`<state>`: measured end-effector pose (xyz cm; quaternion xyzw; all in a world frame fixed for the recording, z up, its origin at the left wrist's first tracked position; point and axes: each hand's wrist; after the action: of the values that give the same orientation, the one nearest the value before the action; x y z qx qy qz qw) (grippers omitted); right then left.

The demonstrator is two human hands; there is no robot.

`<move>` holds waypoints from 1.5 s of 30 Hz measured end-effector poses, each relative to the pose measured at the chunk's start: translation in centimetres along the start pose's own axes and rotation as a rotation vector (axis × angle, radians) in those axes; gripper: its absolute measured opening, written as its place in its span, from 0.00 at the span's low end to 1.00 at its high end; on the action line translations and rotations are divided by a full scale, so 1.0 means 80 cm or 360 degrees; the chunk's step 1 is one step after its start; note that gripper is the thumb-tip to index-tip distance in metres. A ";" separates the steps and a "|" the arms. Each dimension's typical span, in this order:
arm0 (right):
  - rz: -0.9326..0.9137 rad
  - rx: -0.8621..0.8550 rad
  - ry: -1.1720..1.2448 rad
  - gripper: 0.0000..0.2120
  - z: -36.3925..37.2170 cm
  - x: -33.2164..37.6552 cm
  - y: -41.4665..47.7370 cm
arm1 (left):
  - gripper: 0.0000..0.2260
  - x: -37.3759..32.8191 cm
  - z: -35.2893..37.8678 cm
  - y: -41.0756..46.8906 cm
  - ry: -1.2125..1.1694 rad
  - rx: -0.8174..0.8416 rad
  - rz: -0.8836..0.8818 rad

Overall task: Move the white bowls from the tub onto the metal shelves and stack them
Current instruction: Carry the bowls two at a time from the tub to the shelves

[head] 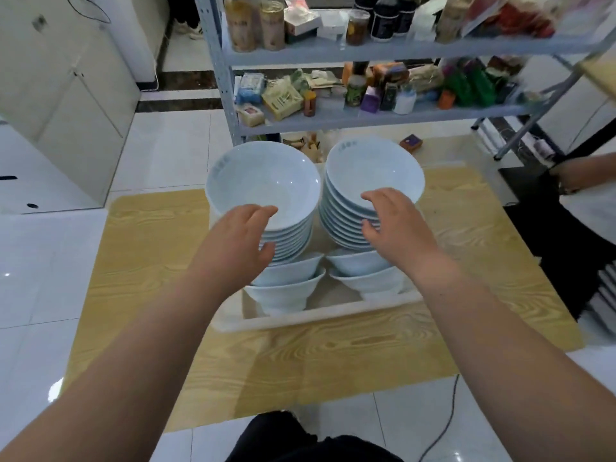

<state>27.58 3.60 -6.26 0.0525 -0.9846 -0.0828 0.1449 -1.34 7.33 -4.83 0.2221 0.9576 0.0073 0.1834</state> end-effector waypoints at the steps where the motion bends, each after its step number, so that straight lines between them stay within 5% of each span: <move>1: 0.0000 0.0107 -0.0113 0.23 0.001 -0.007 0.014 | 0.26 0.001 0.003 0.019 0.0123 0.0092 0.0012; 5: 0.0108 0.0531 -0.0249 0.22 0.005 -0.027 0.048 | 0.20 0.006 0.021 0.073 0.0676 0.0490 0.0026; 10: 0.0014 0.0657 -0.0146 0.12 0.005 -0.042 0.051 | 0.11 0.006 0.023 0.087 0.0693 0.0768 -0.0046; 18: -0.0406 0.0037 -0.0146 0.06 -0.007 -0.084 0.036 | 0.18 -0.044 0.008 0.059 0.0737 0.0283 -0.0311; 25: -0.0913 -0.0323 0.0083 0.09 -0.030 -0.069 0.015 | 0.12 -0.098 -0.028 -0.026 0.0702 -0.0241 -0.0545; 34: -0.1512 -0.0240 0.0279 0.12 -0.032 0.084 -0.023 | 0.17 -0.110 -0.064 -0.241 0.0697 -0.0541 -0.1182; 45: -0.2237 -0.0001 0.0403 0.14 0.051 0.410 -0.171 | 0.15 -0.084 -0.087 -0.609 0.0730 -0.0669 -0.2076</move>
<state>-3.76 -13.38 -3.45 0.6839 -0.6933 -0.1501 0.1706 -18.78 -38.97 -0.66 -0.4417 0.8880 0.1268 -0.0163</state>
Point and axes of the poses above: each hand's wrist, its own y-axis towards the middle knuckle, its own z-axis out of the palm, x = y × z, and after that the axes turned 8 degrees about -z, right-handed
